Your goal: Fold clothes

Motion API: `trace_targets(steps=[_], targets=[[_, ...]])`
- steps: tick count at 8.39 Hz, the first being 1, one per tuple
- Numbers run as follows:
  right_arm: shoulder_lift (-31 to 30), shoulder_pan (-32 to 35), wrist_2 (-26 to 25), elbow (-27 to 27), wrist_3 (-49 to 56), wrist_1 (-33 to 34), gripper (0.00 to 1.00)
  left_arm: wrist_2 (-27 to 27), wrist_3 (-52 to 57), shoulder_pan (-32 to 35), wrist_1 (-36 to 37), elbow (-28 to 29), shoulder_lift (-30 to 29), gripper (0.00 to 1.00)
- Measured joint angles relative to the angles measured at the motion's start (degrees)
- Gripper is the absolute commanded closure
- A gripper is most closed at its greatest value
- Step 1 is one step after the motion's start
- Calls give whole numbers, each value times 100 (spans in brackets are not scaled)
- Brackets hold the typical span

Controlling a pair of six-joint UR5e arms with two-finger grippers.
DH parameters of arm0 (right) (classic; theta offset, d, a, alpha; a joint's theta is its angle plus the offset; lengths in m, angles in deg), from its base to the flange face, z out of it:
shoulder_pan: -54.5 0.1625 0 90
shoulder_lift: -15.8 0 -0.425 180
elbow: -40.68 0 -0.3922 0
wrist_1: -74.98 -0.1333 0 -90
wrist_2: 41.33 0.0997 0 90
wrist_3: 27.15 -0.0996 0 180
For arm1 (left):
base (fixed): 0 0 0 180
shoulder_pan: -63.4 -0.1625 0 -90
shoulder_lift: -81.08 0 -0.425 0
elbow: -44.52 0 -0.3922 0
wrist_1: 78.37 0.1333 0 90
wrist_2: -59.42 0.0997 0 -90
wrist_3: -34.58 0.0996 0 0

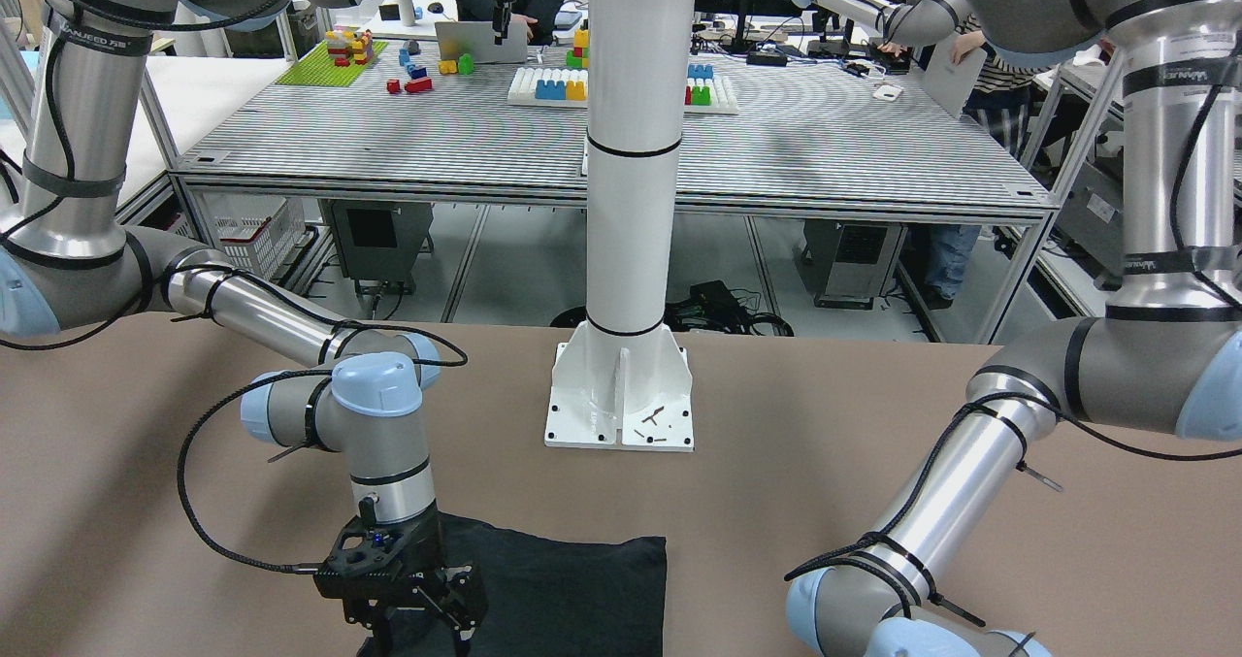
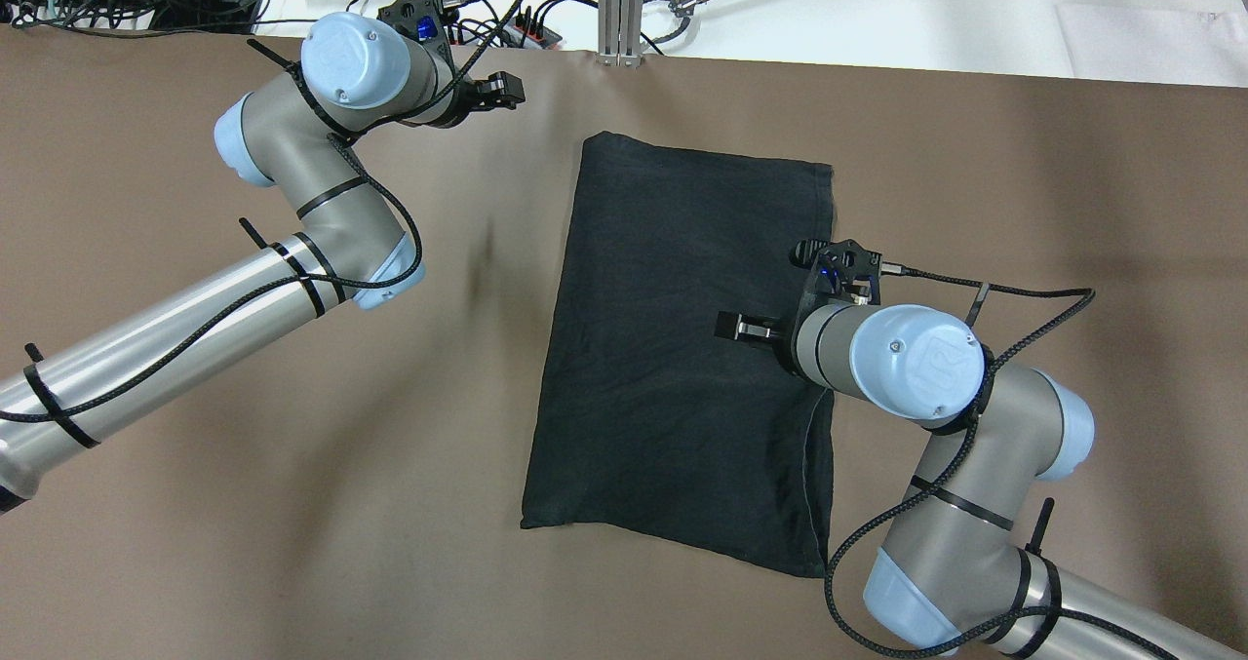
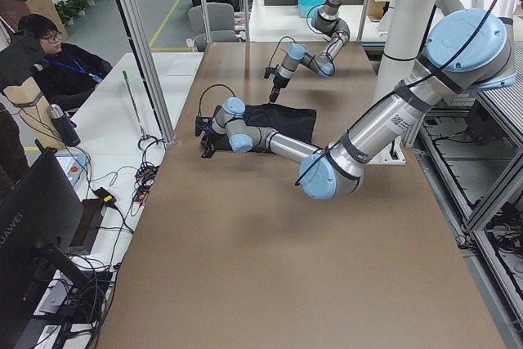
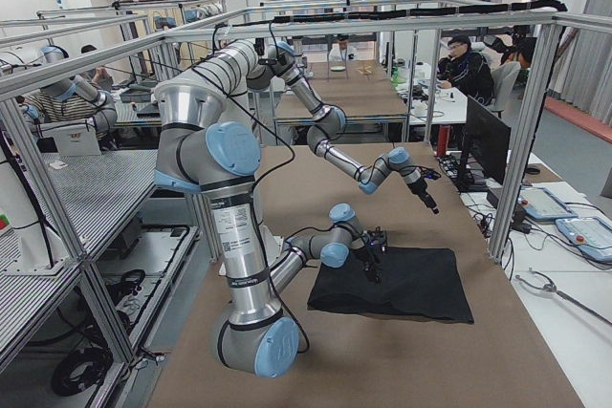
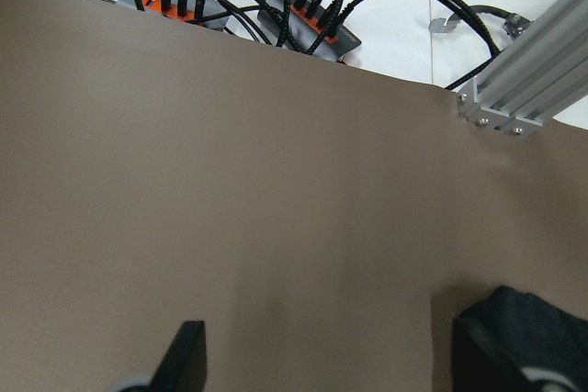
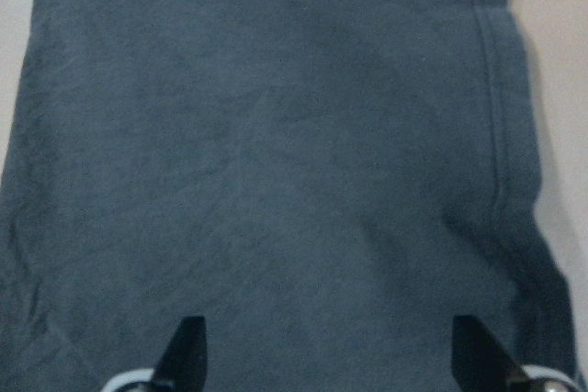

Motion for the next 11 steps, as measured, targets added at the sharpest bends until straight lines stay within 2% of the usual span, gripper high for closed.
trace_targets(steps=[3,6,8,10,11], targets=[[-250,-381,129,31,-590,-627,6,-1,8,-3,3,0,-21,6],[-508,-471,139,451,-757,-1257,6,4,32,-10,9,6,-65,6],[-1003,-471,150,561,-767,-1681,6,8,41,-11,21,18,-141,6],[-1436,-466,289,417,-974,-2008,6,9,47,-12,29,103,-227,6],[-1558,-456,486,158,-1207,-2024,6,9,51,-16,27,146,-253,6]])
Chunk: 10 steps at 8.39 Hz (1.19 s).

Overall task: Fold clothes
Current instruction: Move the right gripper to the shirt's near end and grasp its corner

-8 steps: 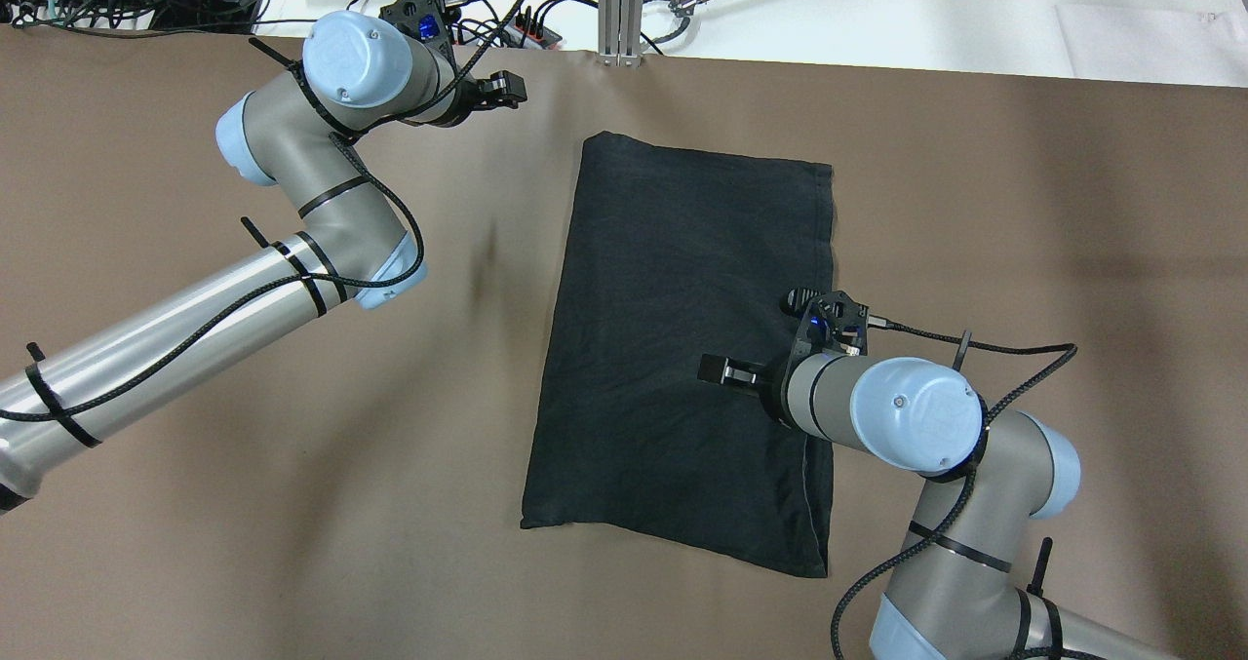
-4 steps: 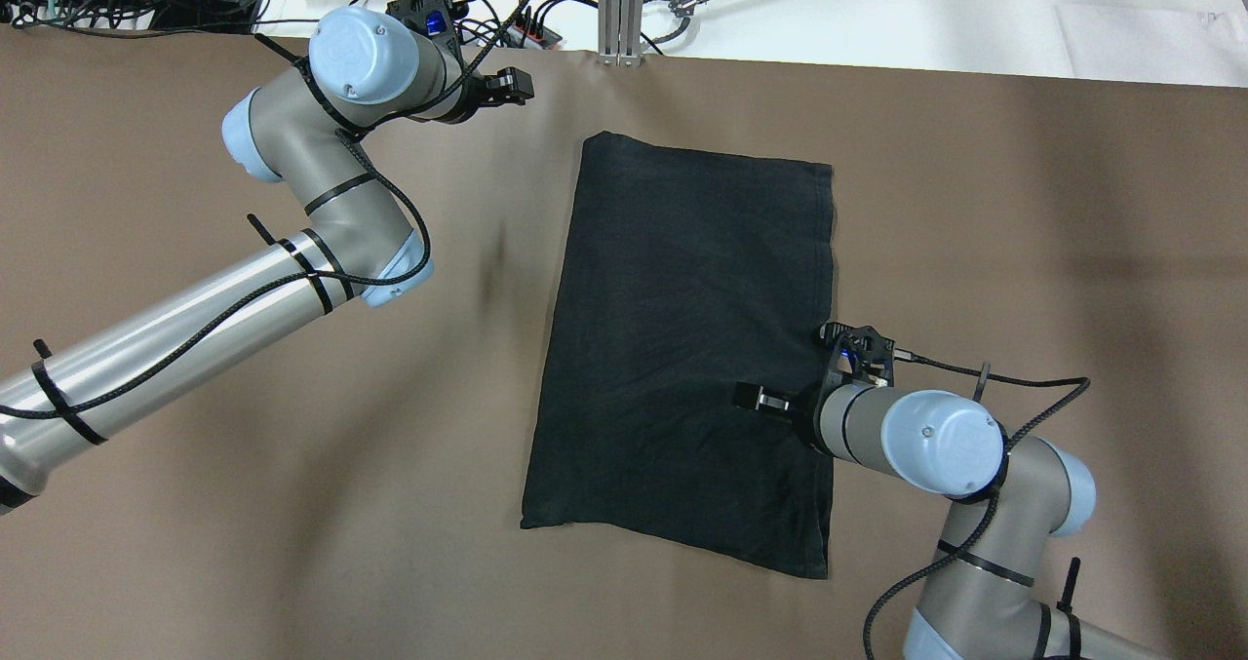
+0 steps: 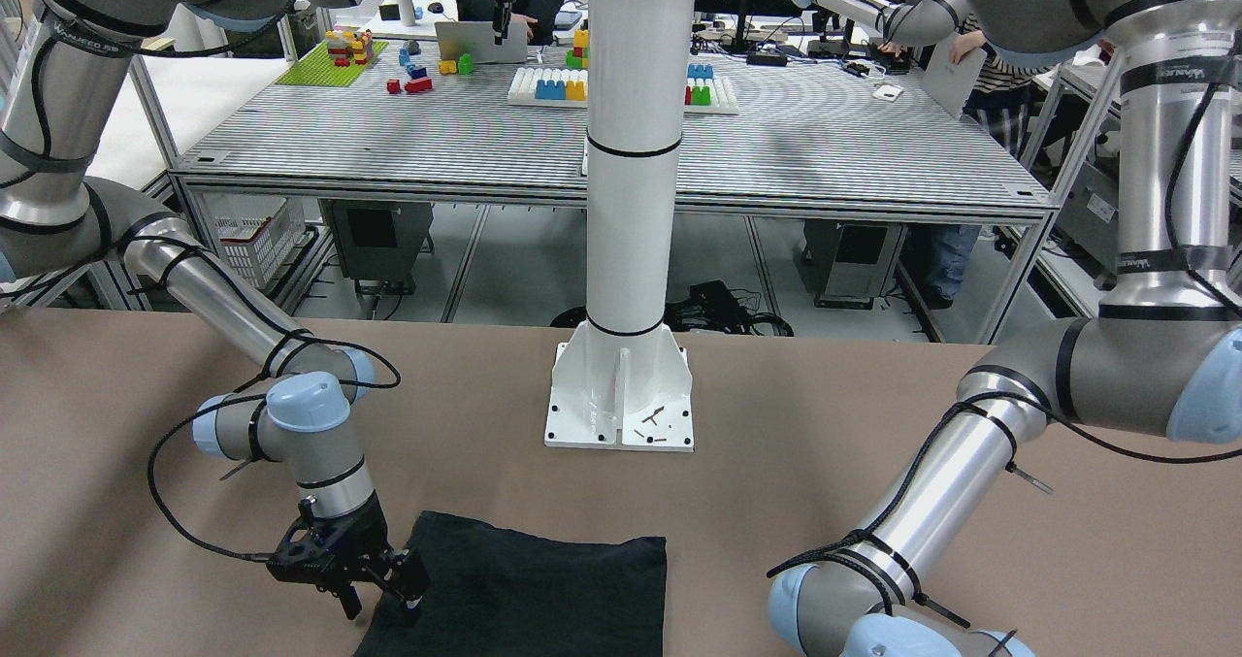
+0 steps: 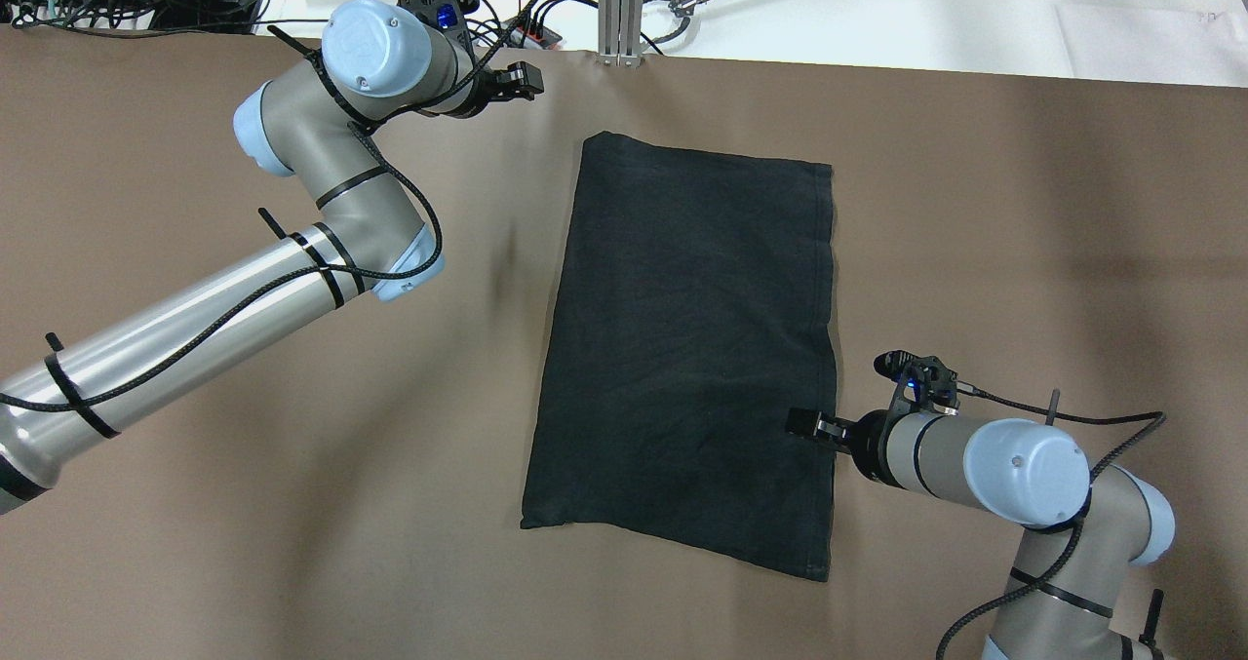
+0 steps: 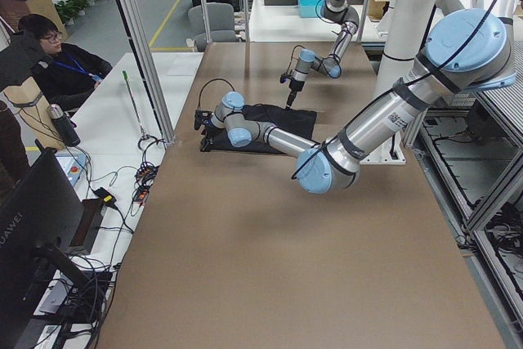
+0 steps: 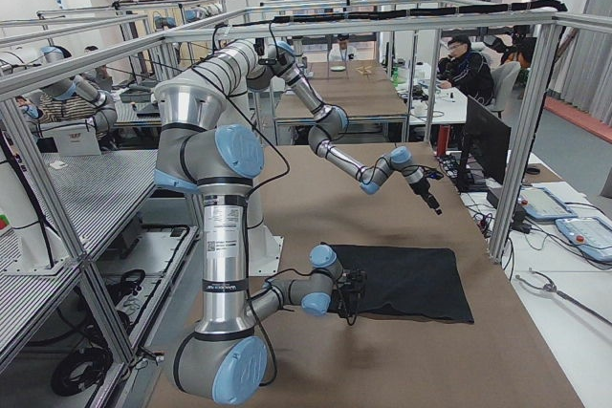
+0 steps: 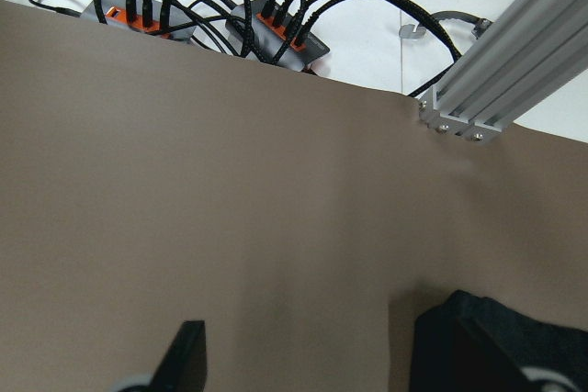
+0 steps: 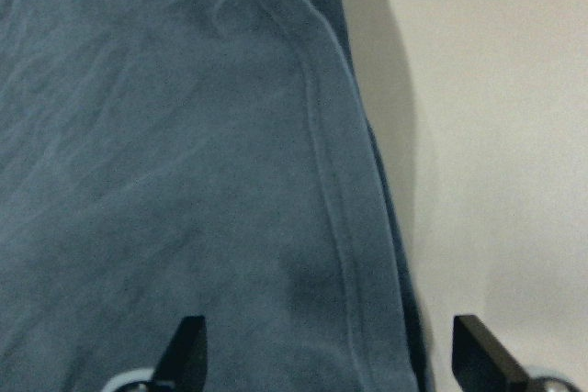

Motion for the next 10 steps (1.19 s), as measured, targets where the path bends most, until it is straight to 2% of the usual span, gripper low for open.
trace_targets(steps=[2,5,6,8,10], targets=[[-220,7,248,-542,-333,63,6,0,8,-3,-4,43,-17,6],[-322,-86,243,-779,-1229,55,6,33,10,-4,-5,55,-17,6],[-317,-247,110,-764,-1392,47,6,40,11,-4,-5,56,-16,6],[-257,-746,-471,-643,-1502,34,6,58,30,-4,-5,56,-19,6],[-121,-987,-712,-387,-1516,11,6,68,53,-5,-8,62,-21,6]])
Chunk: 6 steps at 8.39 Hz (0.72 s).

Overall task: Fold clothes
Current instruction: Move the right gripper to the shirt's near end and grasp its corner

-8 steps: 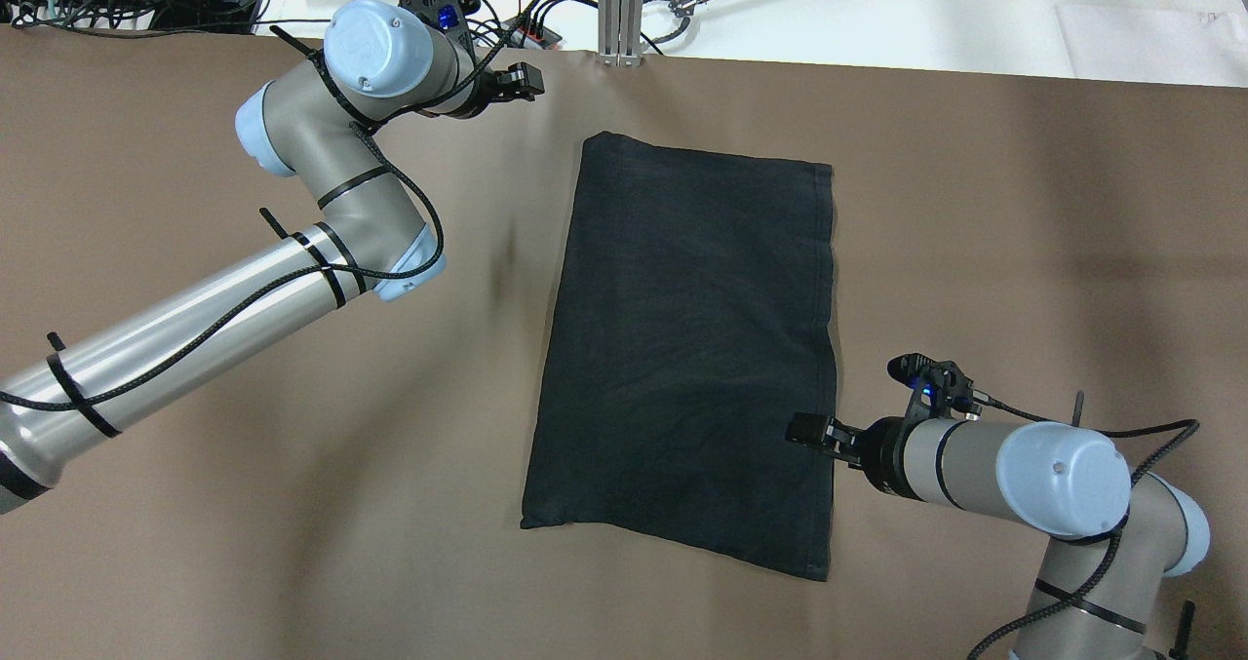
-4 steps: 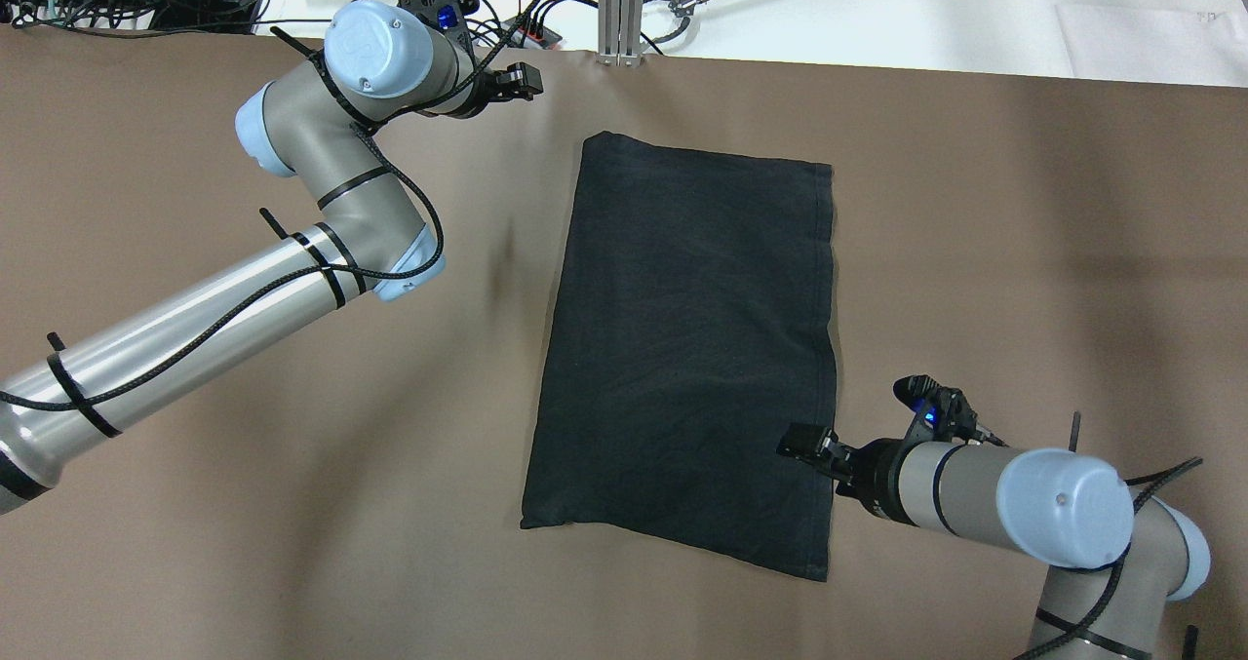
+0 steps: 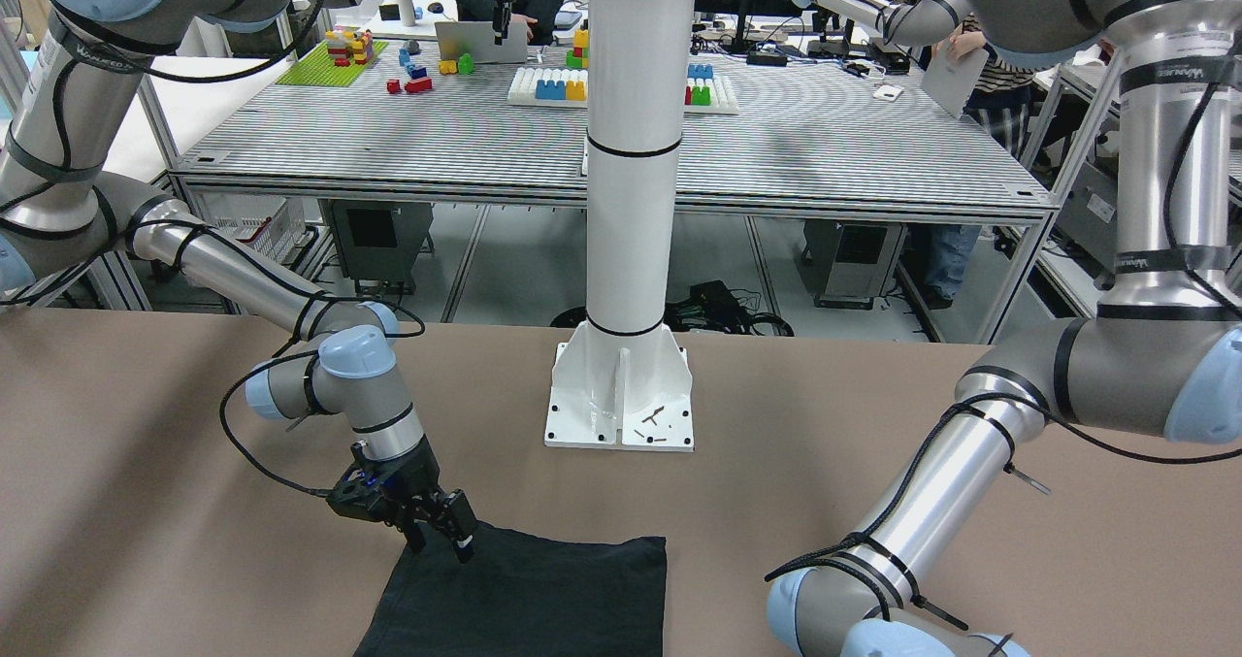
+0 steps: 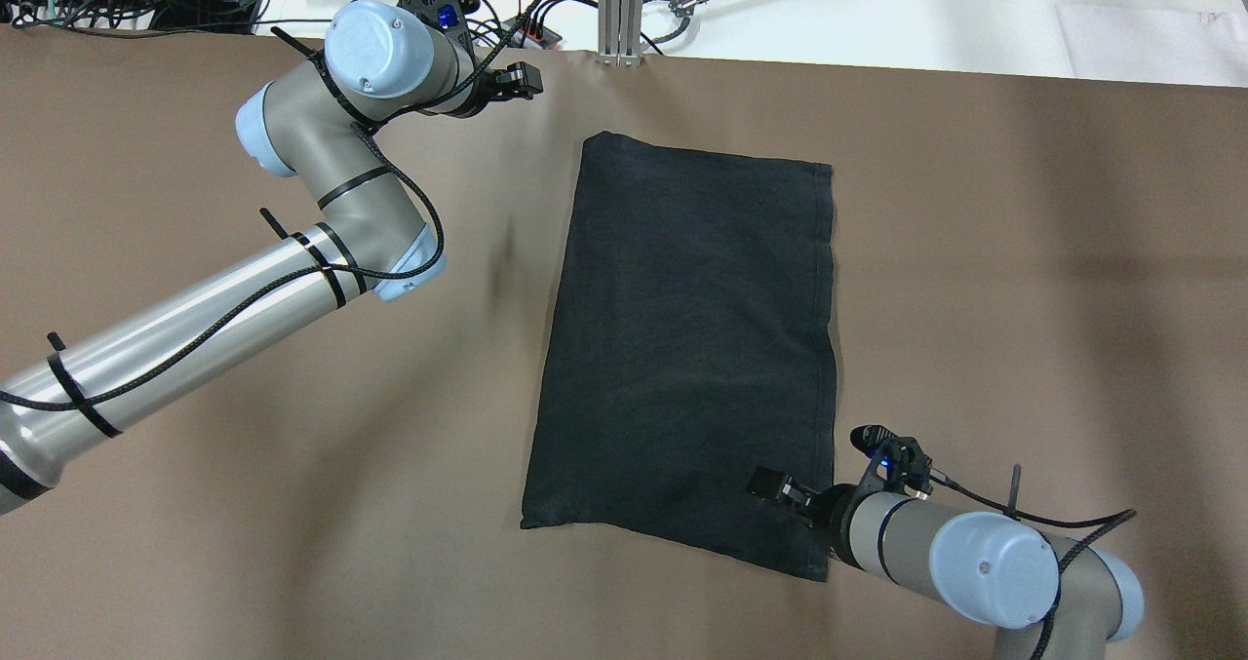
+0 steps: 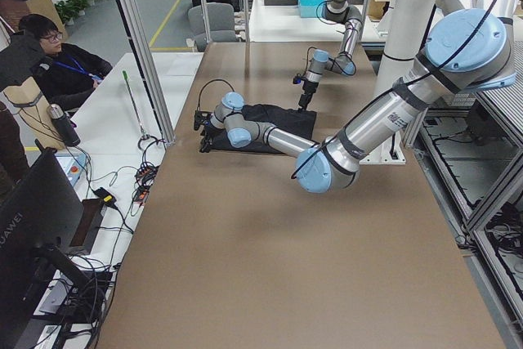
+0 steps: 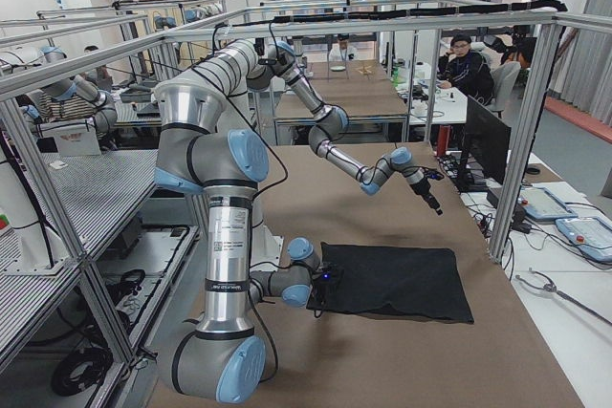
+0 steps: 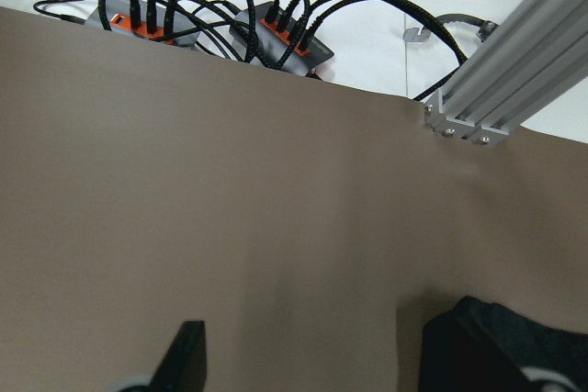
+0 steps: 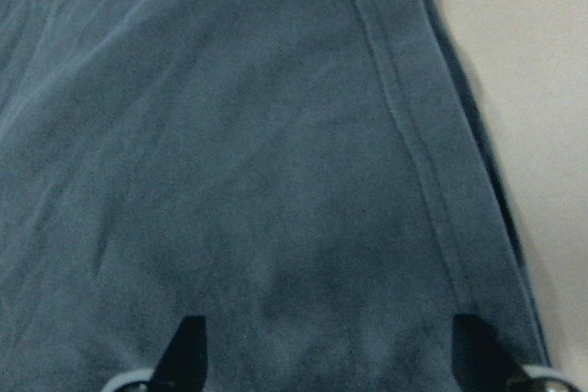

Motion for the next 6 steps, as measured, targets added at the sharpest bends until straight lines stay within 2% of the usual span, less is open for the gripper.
trace_targets(steps=[1,3,6], targets=[[149,-38,-39,180,1,-5,10,2,6,0,0,5,0,6],[411,-43,-86,402,1,31,100,9,14,0,0,10,-1,6],[635,-2,-111,473,-14,66,100,11,26,0,6,20,-15,6]])
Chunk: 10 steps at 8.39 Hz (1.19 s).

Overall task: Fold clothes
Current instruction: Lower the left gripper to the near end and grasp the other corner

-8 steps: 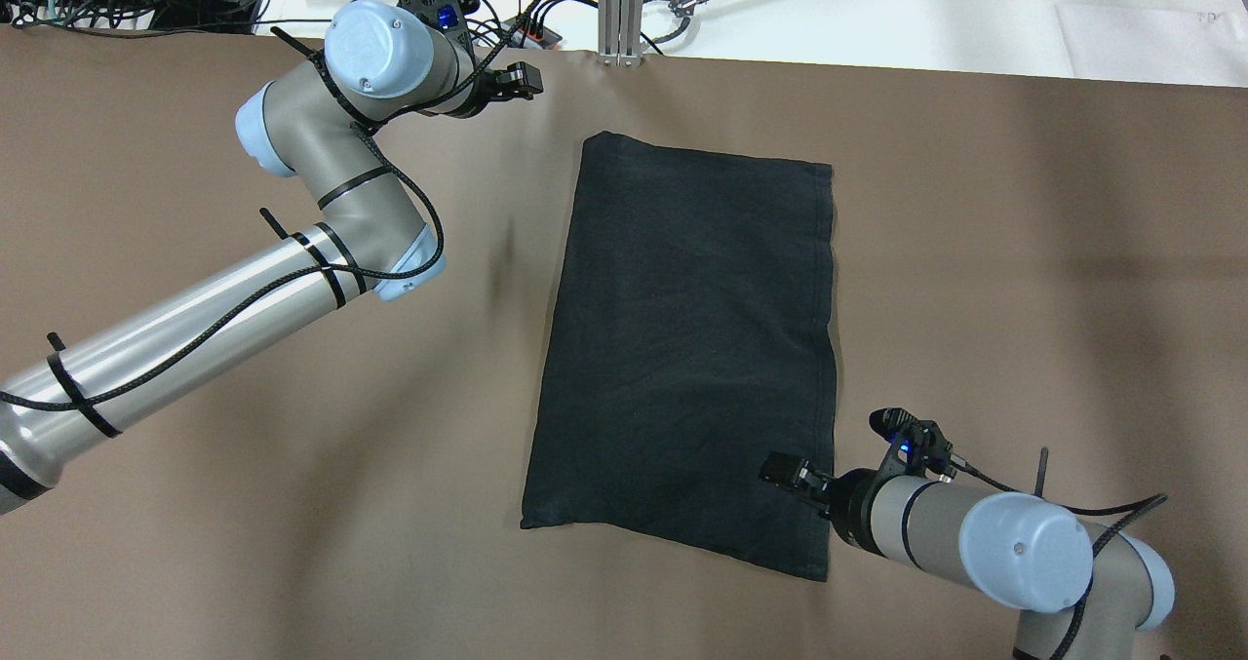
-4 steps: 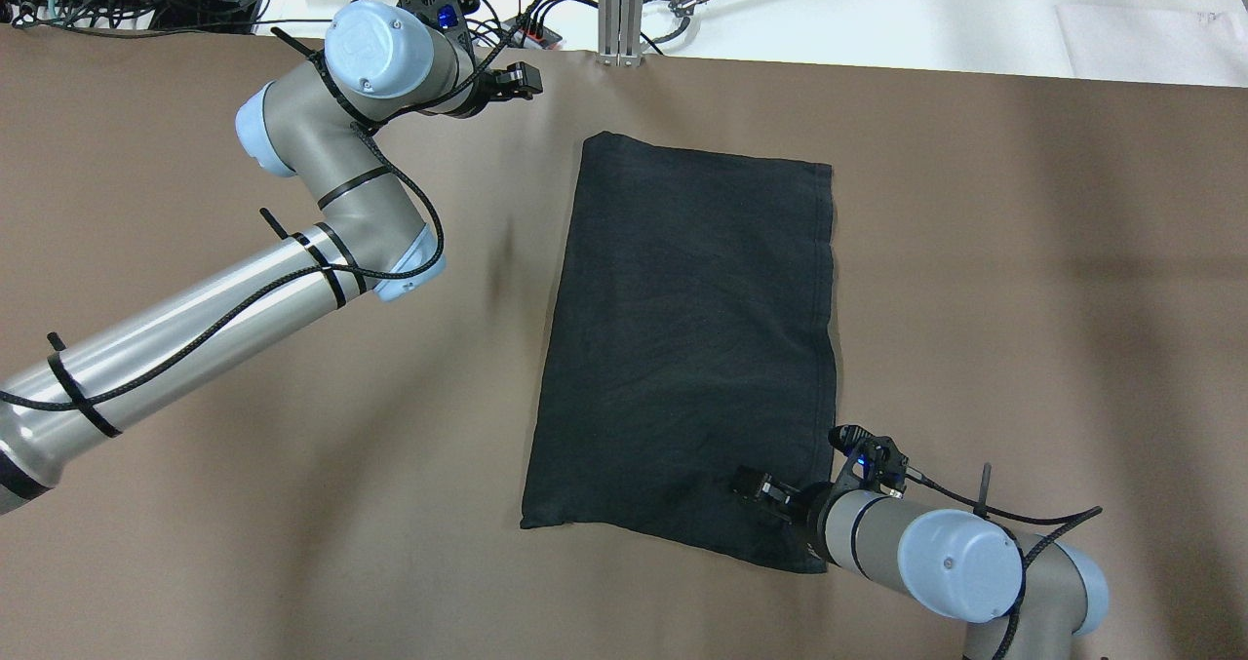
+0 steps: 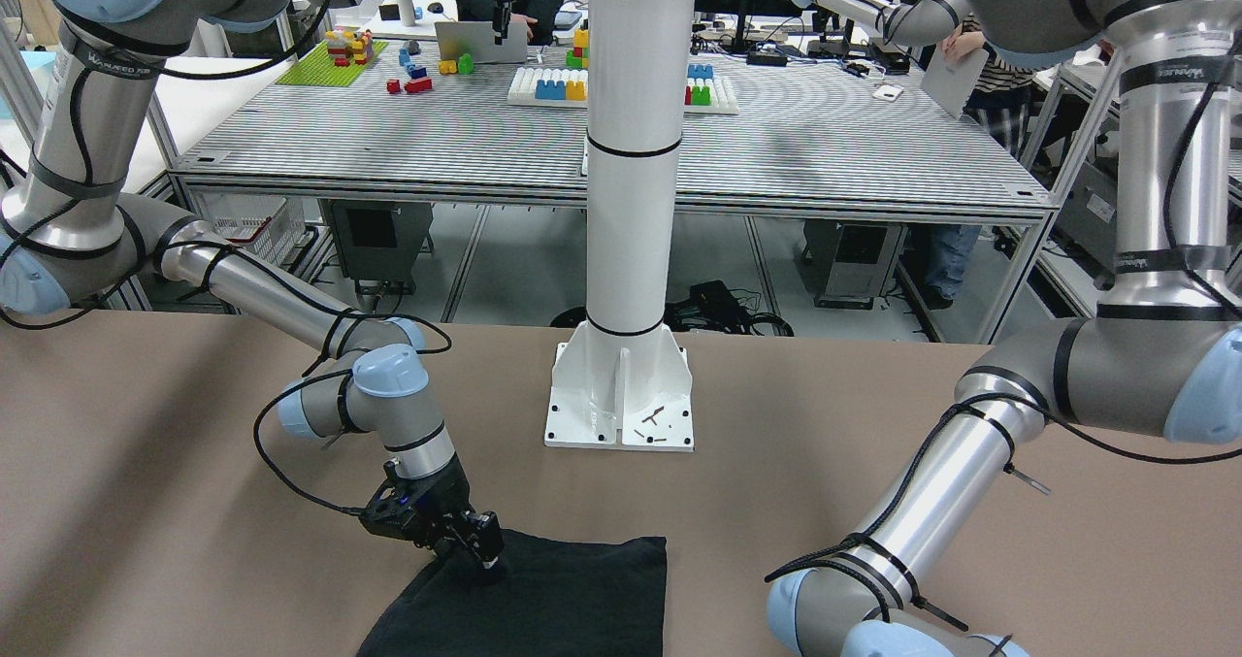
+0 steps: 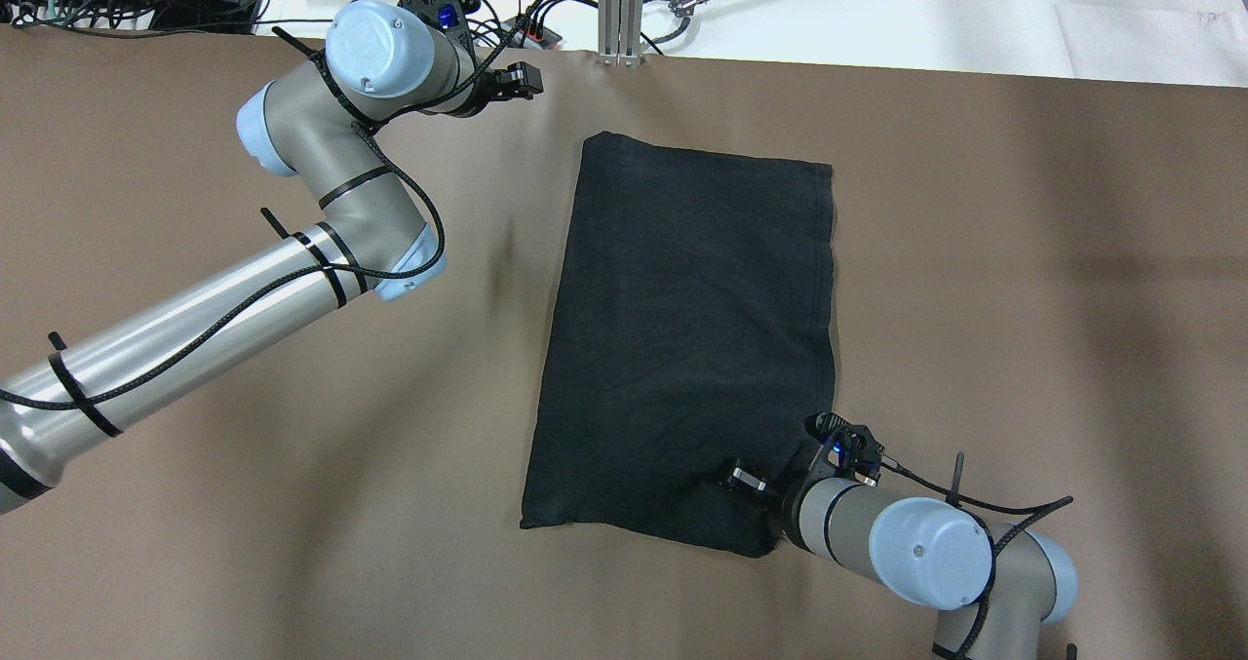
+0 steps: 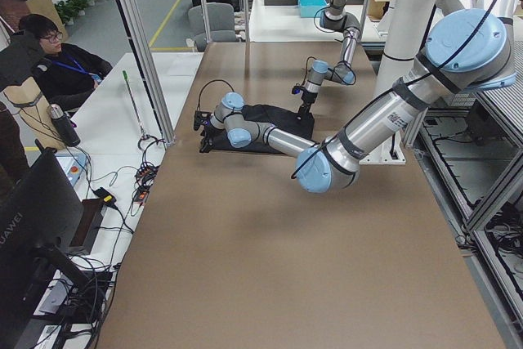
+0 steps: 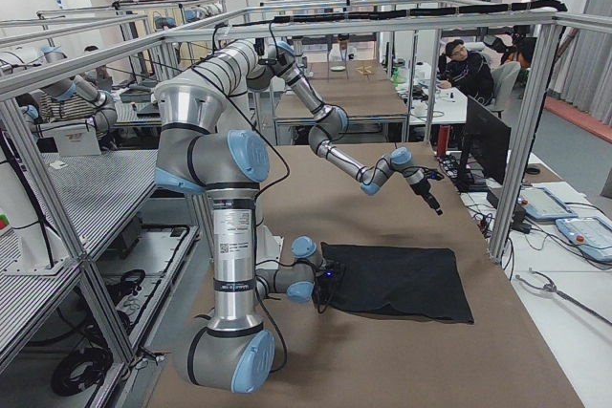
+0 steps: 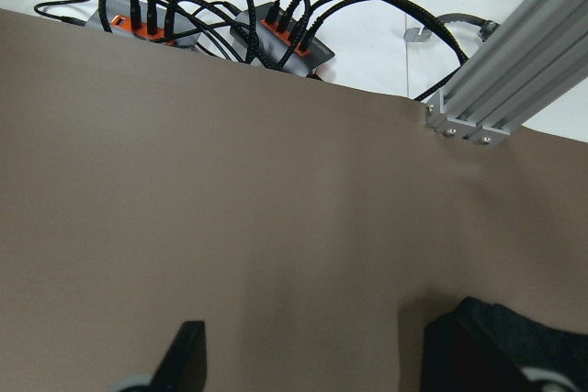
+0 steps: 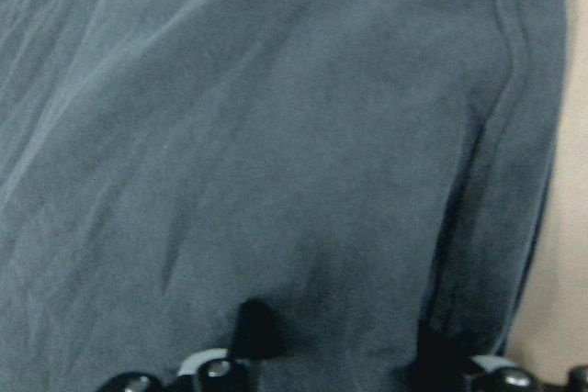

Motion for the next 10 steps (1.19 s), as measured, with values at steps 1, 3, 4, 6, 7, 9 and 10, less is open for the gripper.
trace_targets(steps=[1,3,4,6,7,9,10], targets=[[56,34,1,2,0,2,100,0,1,0,0,13,-15,6],[110,88,17,-15,29,-4,100,-19,-15,10,-1,25,-61,6],[116,114,32,-28,62,-9,100,-155,-79,49,5,16,-138,6],[120,161,57,-101,99,-28,100,-602,-627,27,-25,-264,-146,6],[121,180,83,-178,108,-38,100,-699,-1038,-124,-25,-617,-19,6],[121,241,202,-306,177,-67,100,-743,-1816,-493,-62,-1718,663,6],[119,258,243,-376,237,-71,100,-747,-2006,-593,-57,-2500,1252,6]])
